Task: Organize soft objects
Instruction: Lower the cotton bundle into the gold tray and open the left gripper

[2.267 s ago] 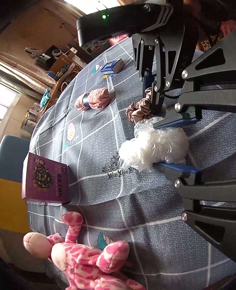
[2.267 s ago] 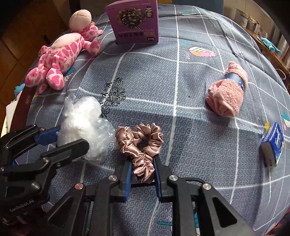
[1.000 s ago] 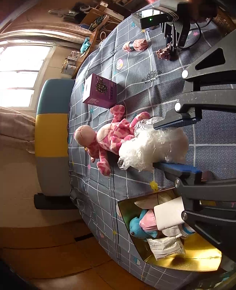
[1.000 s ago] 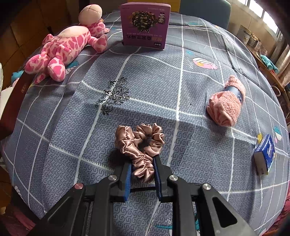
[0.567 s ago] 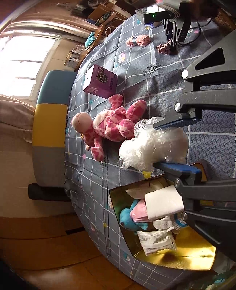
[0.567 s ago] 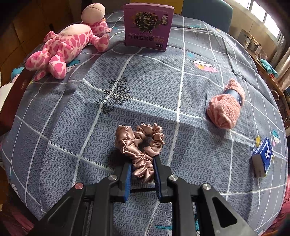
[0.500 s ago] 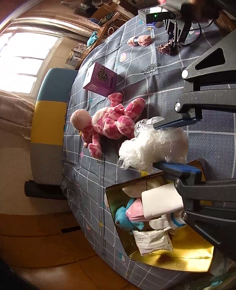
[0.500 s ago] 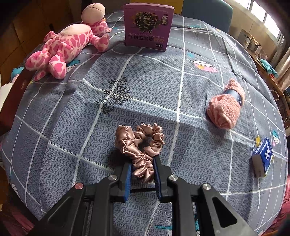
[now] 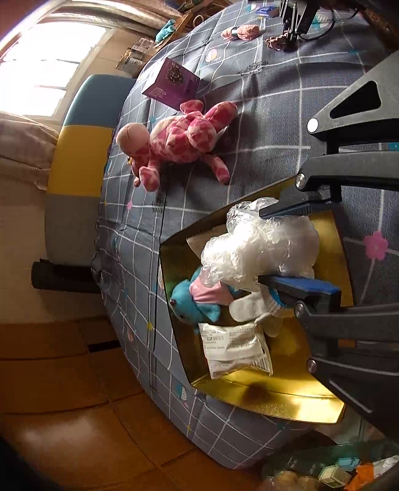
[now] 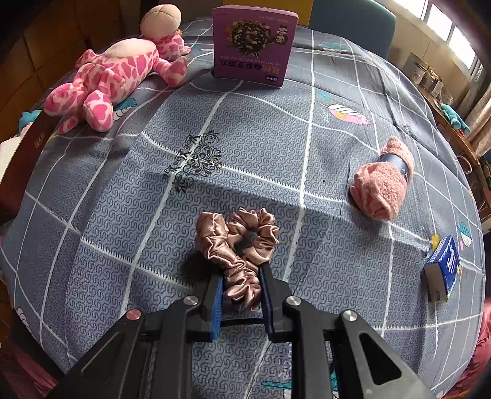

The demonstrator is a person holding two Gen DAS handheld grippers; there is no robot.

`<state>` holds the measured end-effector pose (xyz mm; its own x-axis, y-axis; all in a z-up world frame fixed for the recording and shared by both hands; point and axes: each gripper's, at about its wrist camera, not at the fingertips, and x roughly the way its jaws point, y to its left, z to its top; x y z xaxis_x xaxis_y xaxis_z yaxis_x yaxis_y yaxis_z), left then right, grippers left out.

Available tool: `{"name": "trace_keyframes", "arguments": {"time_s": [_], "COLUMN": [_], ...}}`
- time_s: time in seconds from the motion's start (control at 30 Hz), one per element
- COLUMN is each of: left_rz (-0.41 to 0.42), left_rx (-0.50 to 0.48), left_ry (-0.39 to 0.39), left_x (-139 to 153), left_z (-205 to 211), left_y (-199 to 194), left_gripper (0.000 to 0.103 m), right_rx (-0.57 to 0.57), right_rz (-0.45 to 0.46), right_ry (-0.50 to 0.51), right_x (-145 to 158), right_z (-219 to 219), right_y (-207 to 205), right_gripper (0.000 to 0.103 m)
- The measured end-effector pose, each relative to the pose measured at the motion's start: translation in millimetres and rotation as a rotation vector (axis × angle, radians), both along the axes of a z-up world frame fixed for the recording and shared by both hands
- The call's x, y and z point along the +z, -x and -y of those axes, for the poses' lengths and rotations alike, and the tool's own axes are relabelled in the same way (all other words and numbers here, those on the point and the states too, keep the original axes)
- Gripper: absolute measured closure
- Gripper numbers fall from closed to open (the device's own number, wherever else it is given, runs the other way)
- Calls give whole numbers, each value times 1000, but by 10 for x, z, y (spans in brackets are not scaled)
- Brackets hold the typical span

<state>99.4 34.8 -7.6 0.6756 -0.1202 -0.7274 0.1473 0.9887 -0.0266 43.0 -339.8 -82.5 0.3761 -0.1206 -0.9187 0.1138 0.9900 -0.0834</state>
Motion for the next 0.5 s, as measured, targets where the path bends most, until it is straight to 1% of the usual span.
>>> {"name": "trace_keyframes", "arguments": {"time_s": [0.27, 0.4, 0.5], "left_rz": [-11, -28, -53], "left_rx": [69, 113, 152], "left_ry": [-28, -20, 14], "left_x": [-86, -133, -160], "left_z": [-334, -546, -773], "left_y": [-1, -69, -160], "left_gripper": [68, 68, 68], "right_rx": [-1, -1, -2], "right_rz": [1, 1, 1], "right_ry": [0, 0, -1], "right_x": [8, 13, 15], "right_z": [-1, 4, 7], "right_y": [1, 1, 0], "right_gripper": [83, 83, 83]}}
